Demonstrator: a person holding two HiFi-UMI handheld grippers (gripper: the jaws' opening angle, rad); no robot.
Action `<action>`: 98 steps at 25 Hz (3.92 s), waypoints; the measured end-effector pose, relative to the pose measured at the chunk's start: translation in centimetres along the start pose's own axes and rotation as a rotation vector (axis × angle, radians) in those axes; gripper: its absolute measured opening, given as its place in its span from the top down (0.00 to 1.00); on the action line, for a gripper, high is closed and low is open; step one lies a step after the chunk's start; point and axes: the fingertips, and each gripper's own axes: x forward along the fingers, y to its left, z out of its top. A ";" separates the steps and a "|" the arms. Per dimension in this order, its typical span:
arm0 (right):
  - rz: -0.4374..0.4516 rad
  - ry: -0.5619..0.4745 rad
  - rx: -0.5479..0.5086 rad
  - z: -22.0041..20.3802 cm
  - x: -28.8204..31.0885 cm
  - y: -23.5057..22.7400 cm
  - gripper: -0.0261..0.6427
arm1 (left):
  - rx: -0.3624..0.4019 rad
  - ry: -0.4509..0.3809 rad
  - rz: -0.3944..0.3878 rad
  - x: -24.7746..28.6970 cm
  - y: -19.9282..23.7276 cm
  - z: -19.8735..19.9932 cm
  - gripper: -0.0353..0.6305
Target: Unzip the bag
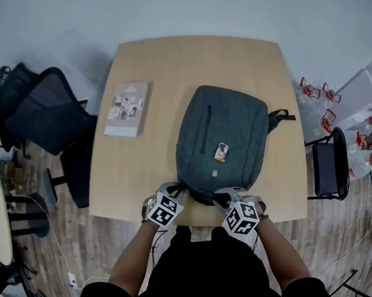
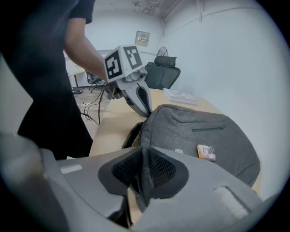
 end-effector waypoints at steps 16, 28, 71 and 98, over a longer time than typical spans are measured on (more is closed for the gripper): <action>-0.088 -0.051 0.252 2.3 0.3 -2.8 0.93 | 0.040 0.023 0.007 -1.6 -1.5 0.7 0.91; -0.072 -0.078 0.262 3.6 0.4 -3.0 0.93 | -0.016 0.007 0.037 -2.3 -0.8 0.6 0.91; 0.032 0.003 -0.015 0.2 0.0 -1.5 0.91 | -0.066 -0.021 -0.035 -1.3 -3.4 -0.8 0.91; 0.048 -0.107 0.091 7.1 3.5 -0.9 0.83 | -0.117 -0.043 0.082 -3.0 -0.8 -2.2 0.91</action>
